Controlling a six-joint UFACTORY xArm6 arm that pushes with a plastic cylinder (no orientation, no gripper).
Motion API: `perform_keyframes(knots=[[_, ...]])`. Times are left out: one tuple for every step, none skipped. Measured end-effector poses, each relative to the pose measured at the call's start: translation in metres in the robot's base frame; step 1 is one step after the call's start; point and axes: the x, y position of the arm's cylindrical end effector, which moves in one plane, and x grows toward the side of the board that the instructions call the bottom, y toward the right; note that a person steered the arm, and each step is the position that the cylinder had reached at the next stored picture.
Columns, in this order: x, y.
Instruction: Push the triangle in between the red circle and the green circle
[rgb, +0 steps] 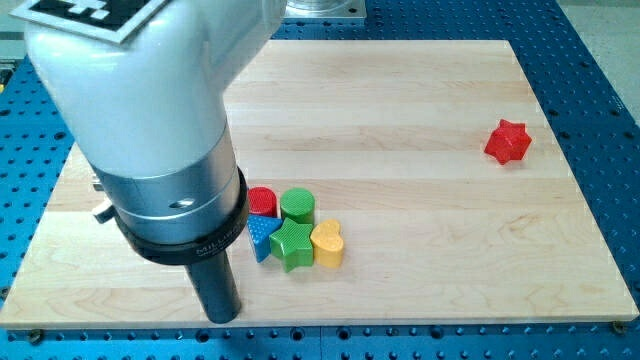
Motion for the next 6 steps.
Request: perform_keyframes(knots=[[-0.001, -0.003], [-0.001, -0.009], [-0.007, -0.009], [-0.010, -0.009], [-0.010, 0.000], [-0.021, 0.002]])
